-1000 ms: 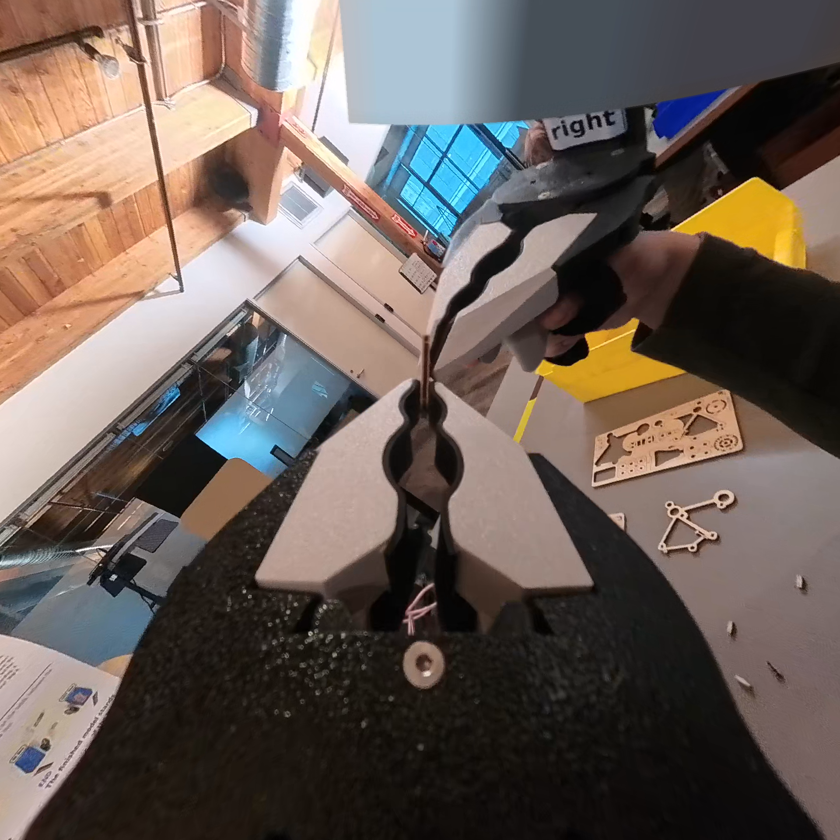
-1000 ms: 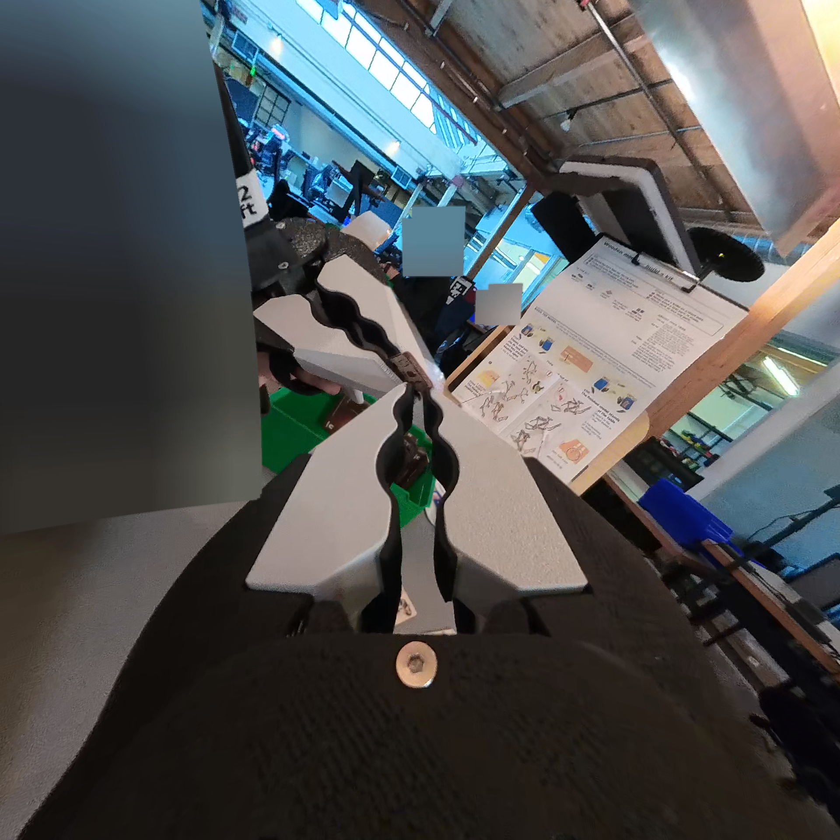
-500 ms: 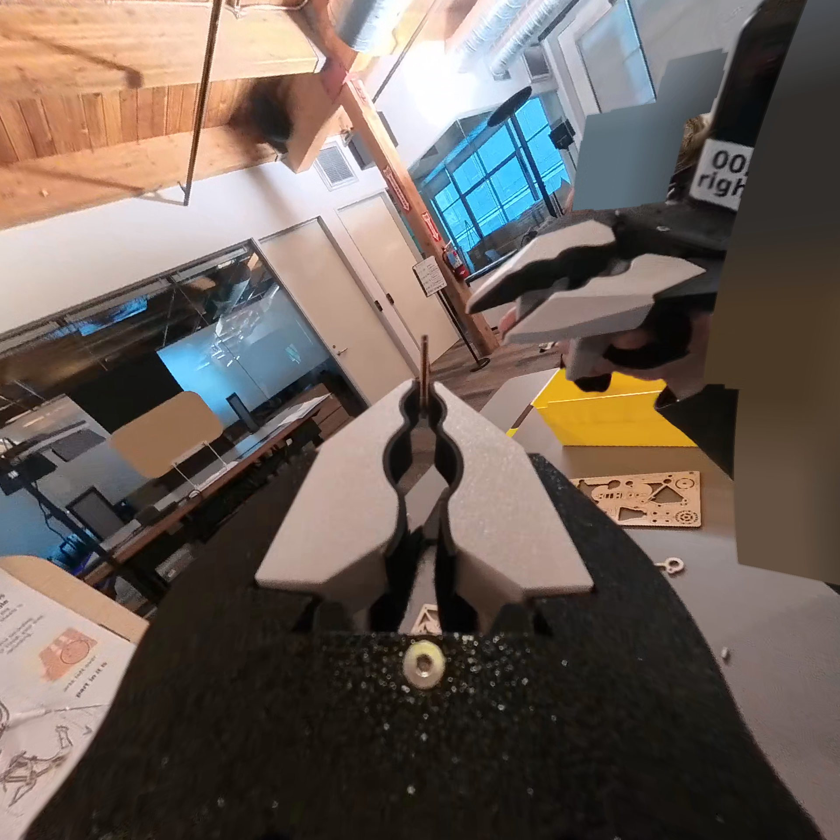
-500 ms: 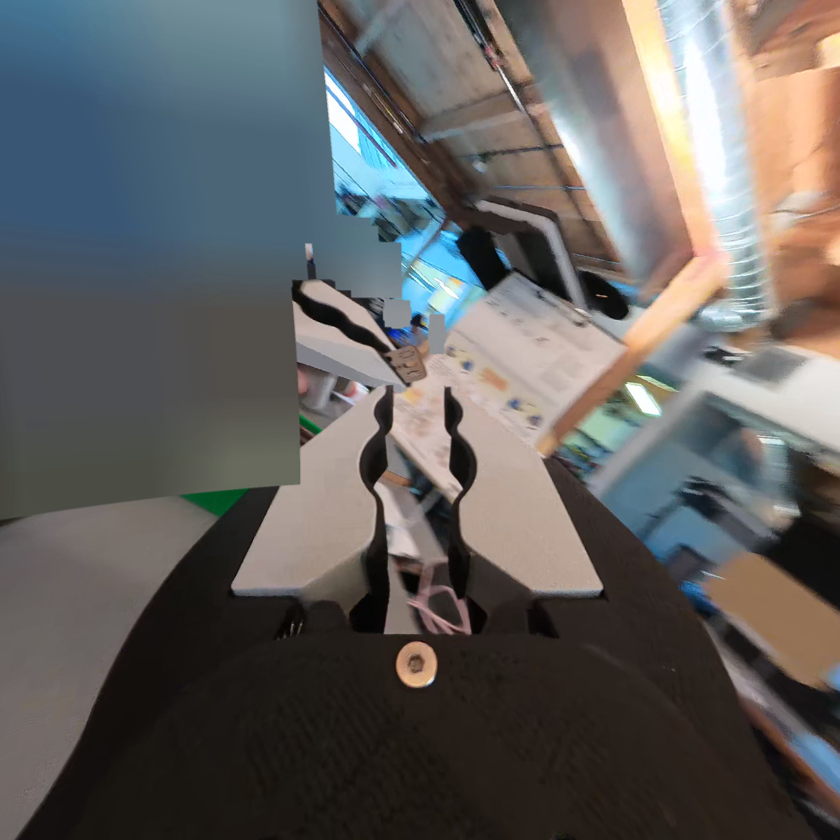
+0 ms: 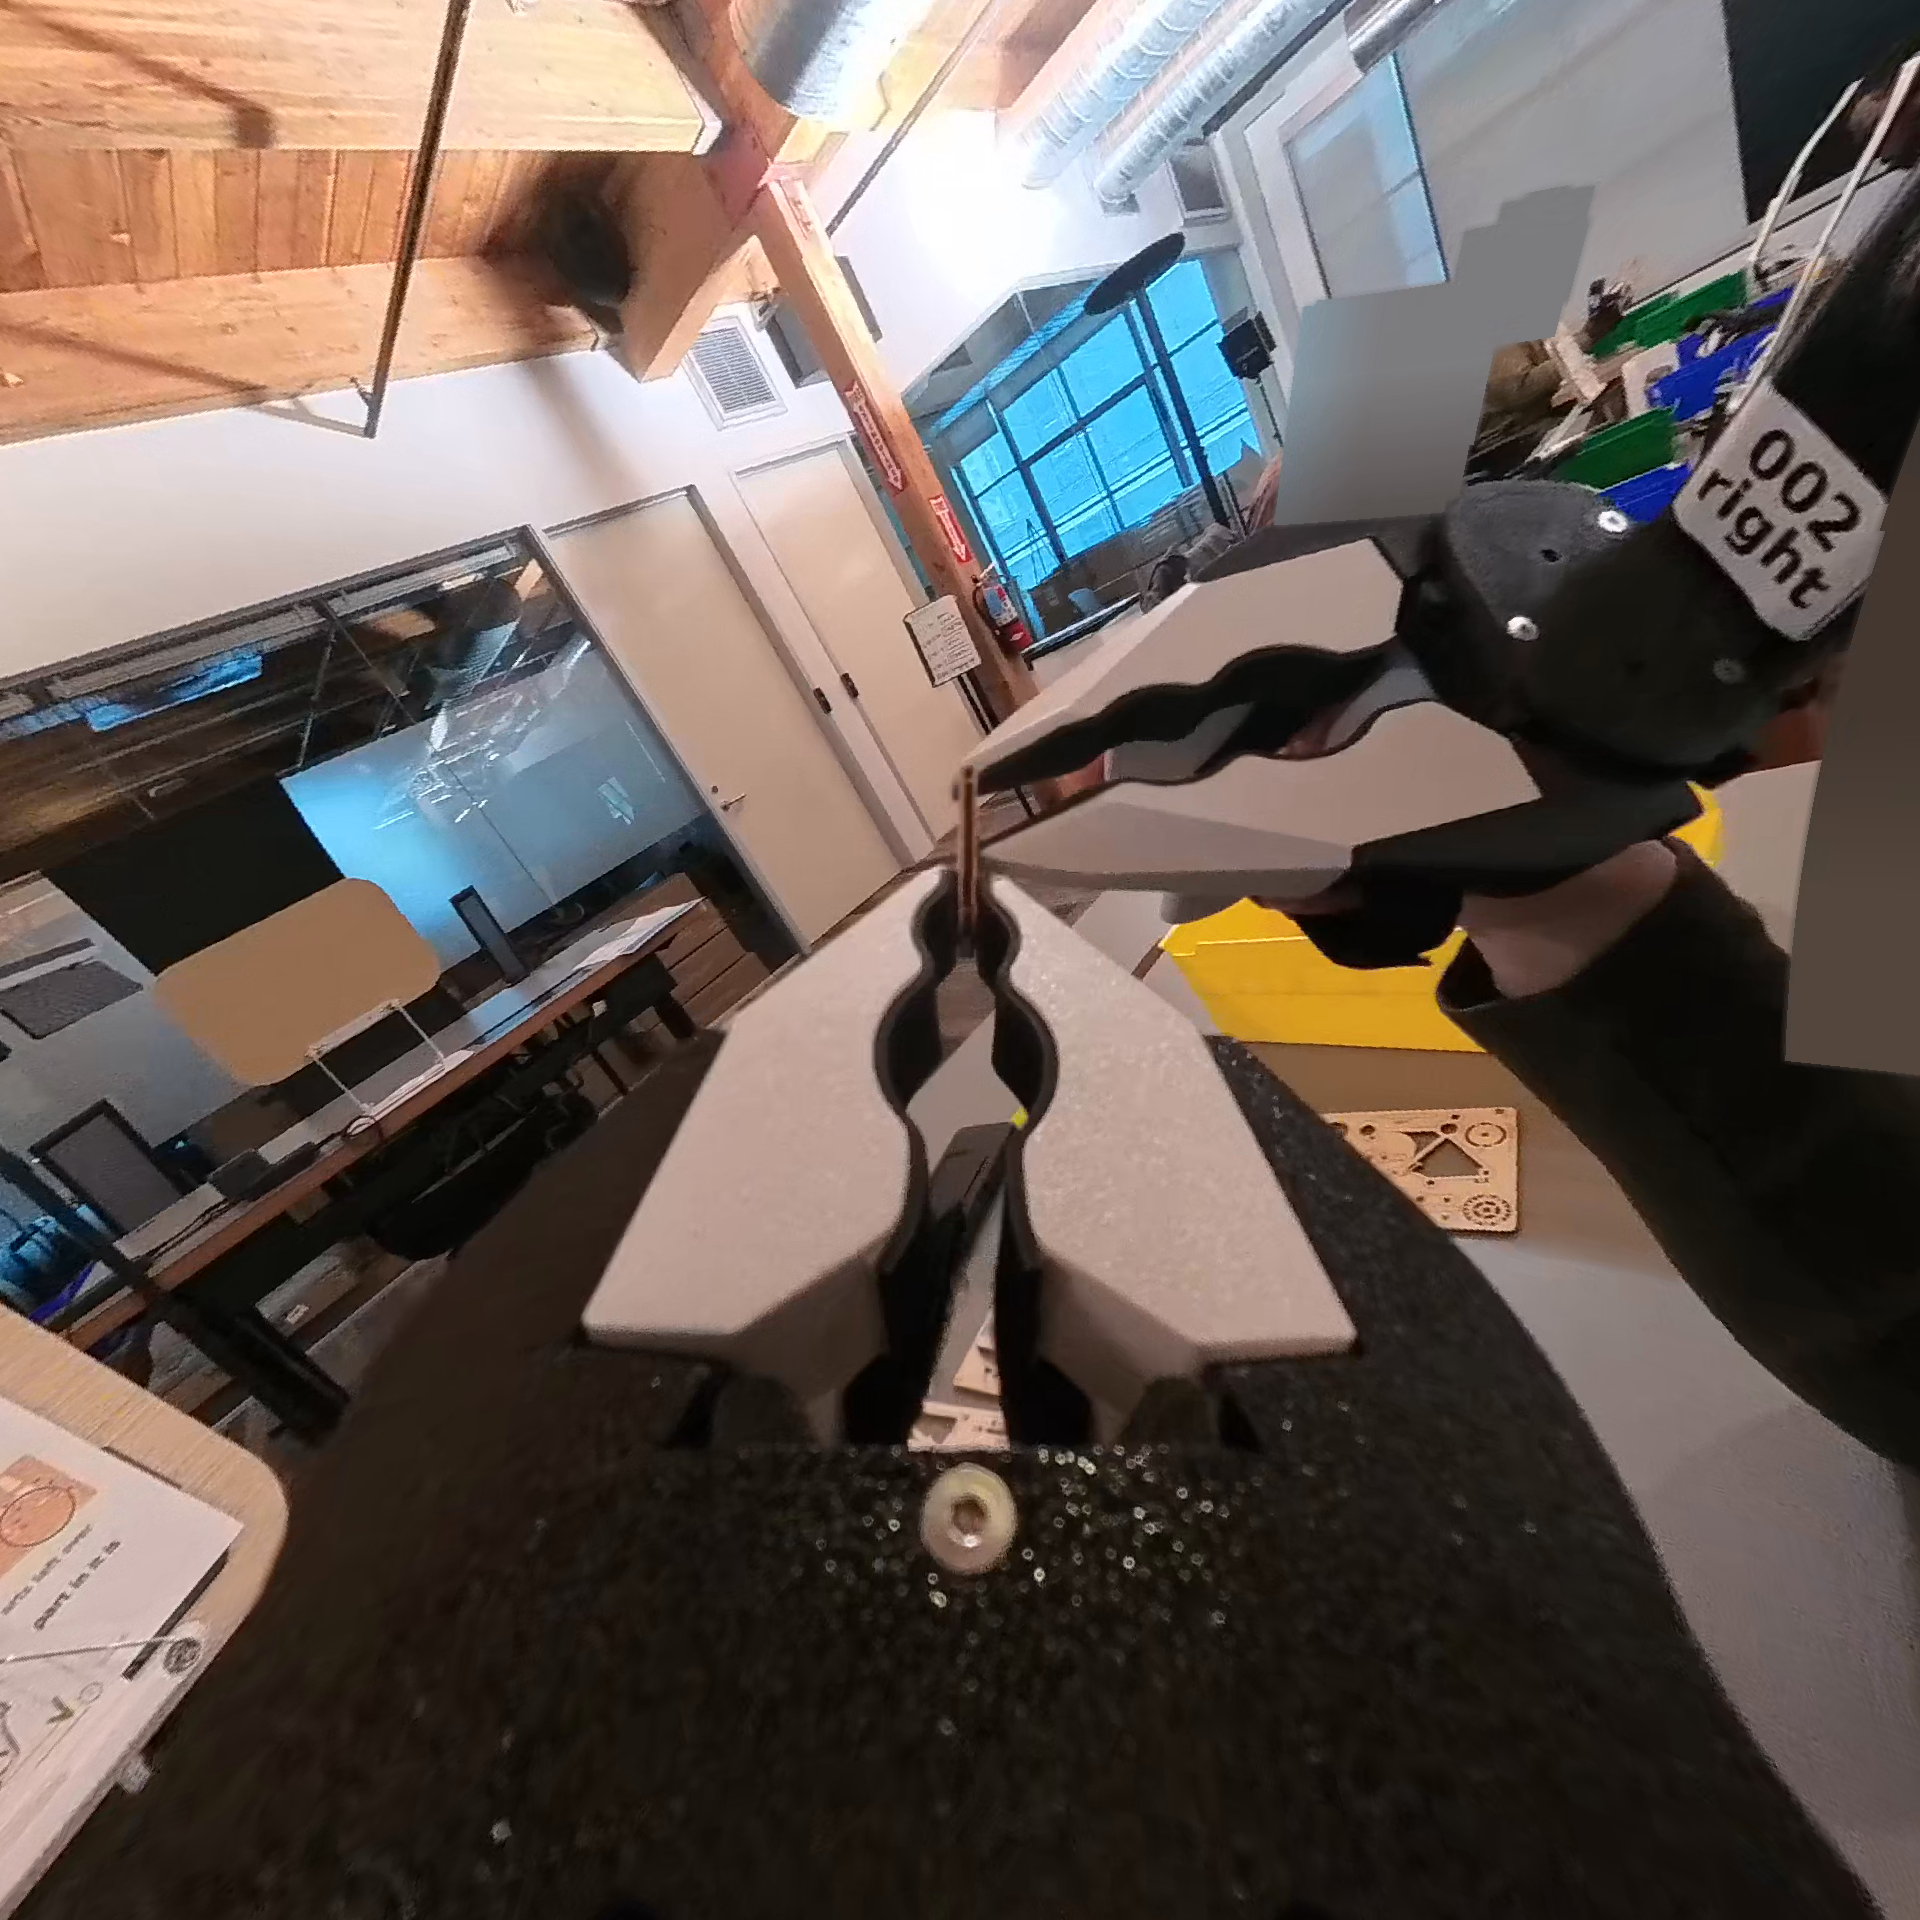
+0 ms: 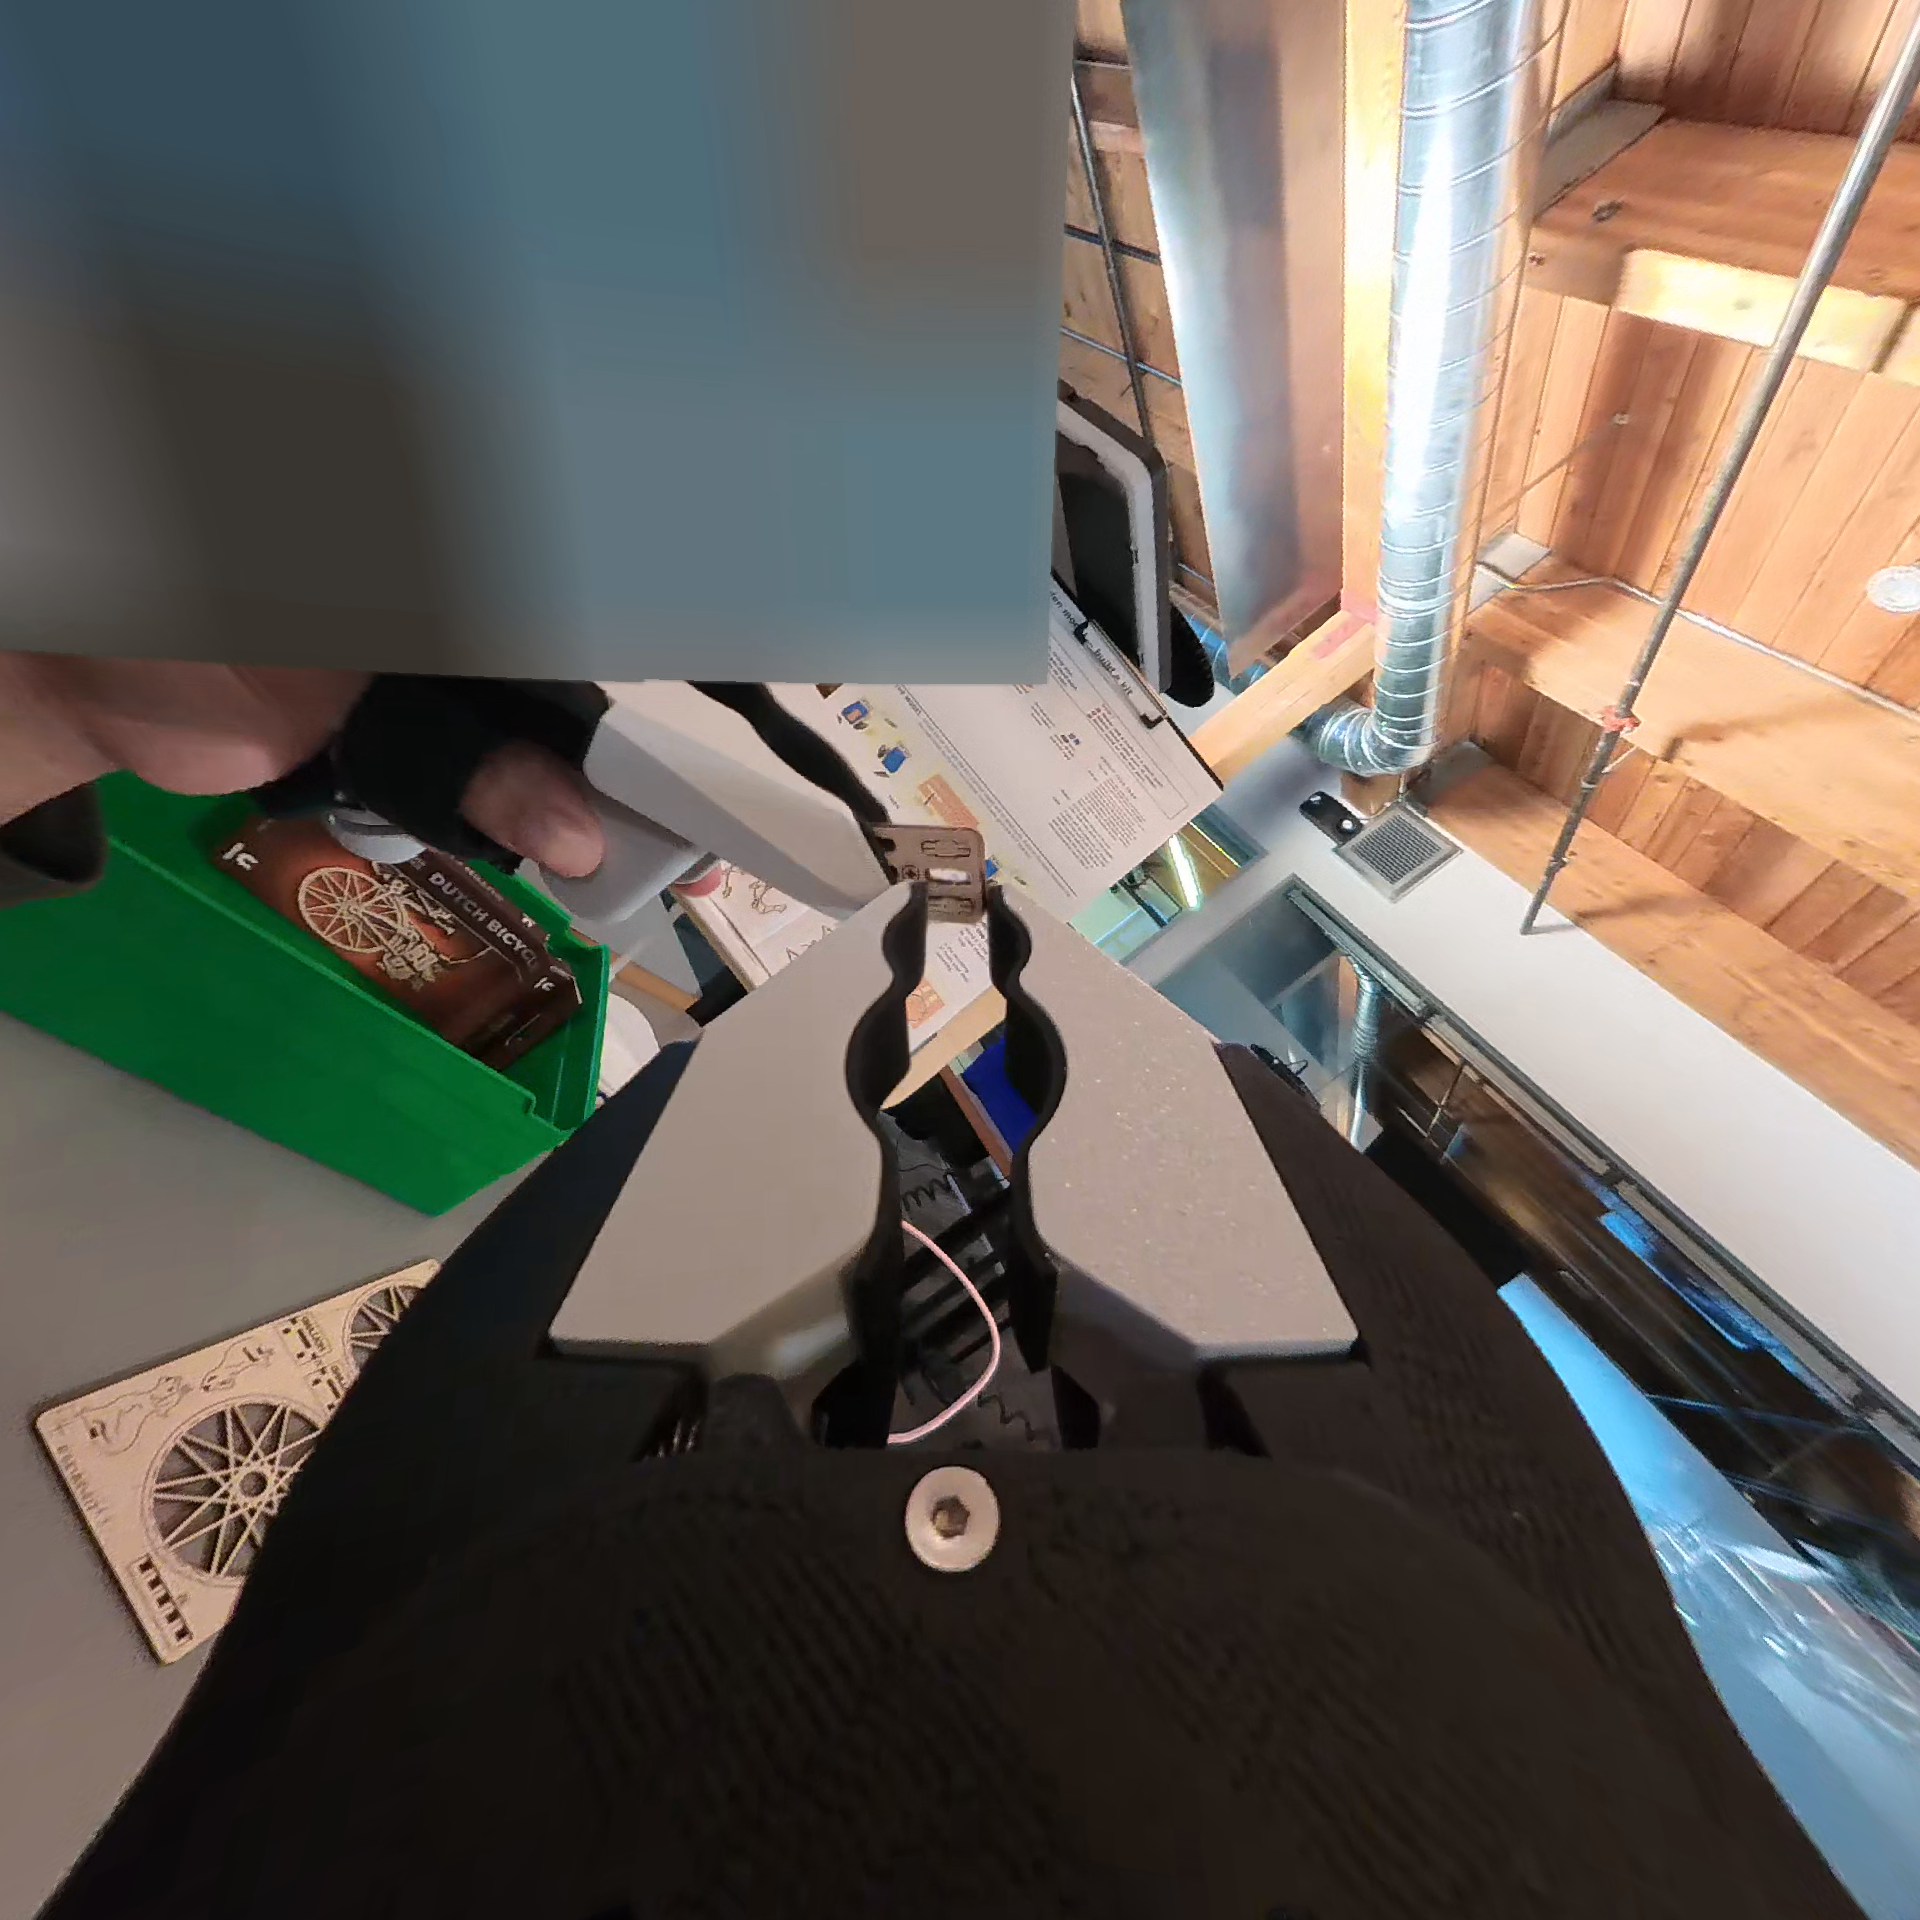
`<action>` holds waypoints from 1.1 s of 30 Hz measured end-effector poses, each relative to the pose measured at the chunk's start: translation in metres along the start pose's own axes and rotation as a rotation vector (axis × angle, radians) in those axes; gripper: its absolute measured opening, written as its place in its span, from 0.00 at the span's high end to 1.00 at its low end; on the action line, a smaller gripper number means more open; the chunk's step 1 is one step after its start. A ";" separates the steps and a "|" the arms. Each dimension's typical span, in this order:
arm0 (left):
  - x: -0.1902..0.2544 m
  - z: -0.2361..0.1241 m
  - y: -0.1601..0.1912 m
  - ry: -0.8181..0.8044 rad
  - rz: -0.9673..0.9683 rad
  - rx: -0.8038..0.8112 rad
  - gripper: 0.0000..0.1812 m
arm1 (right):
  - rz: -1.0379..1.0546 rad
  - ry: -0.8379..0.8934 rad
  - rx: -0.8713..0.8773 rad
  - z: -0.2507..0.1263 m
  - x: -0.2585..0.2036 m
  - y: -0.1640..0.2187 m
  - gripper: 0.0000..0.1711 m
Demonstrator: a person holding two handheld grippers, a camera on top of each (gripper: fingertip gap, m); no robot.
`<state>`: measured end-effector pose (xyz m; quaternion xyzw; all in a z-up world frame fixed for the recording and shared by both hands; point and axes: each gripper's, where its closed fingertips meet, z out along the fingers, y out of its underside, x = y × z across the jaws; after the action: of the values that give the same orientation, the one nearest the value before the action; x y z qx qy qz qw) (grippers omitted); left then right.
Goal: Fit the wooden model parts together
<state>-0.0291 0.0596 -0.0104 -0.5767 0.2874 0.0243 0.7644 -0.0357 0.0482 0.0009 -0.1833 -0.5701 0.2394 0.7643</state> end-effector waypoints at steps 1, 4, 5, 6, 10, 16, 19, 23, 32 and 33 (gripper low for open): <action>-0.001 0.000 0.000 -0.009 0.005 -0.002 0.99 | 0.005 0.000 -0.004 0.000 0.000 0.001 0.95; -0.001 0.001 0.002 -0.014 0.020 -0.017 0.99 | 0.042 -0.021 -0.010 0.000 -0.001 0.003 0.94; 0.000 0.001 0.003 -0.011 0.026 -0.020 0.99 | 0.067 -0.034 -0.010 0.000 -0.001 0.004 0.94; 0.001 0.001 0.003 -0.005 0.030 -0.020 0.99 | 0.091 -0.047 -0.006 -0.001 -0.001 0.004 0.94; 0.007 0.000 0.003 0.034 0.035 -0.022 0.99 | 0.134 -0.094 0.003 -0.006 -0.004 0.004 0.94; 0.017 -0.002 0.002 0.137 -0.010 0.000 1.00 | 0.126 -0.136 0.006 -0.014 -0.009 0.001 0.94; 0.022 -0.002 0.001 0.183 -0.031 0.011 1.00 | 0.130 -0.162 0.030 -0.017 -0.011 -0.001 0.94; 0.030 0.001 -0.002 0.217 -0.027 0.041 1.00 | 0.140 -0.174 0.059 -0.025 -0.007 -0.001 0.92; 0.036 0.003 0.002 0.226 0.112 0.047 0.99 | 0.149 -0.242 0.056 -0.033 -0.014 0.002 0.95; 0.036 0.004 0.003 0.223 0.121 0.040 1.00 | 0.150 -0.246 0.047 -0.031 -0.015 0.004 0.95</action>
<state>0.0014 0.0533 -0.0294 -0.5420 0.4053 0.0002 0.7362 -0.0104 0.0429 -0.0223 -0.1769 -0.6384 0.3298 0.6726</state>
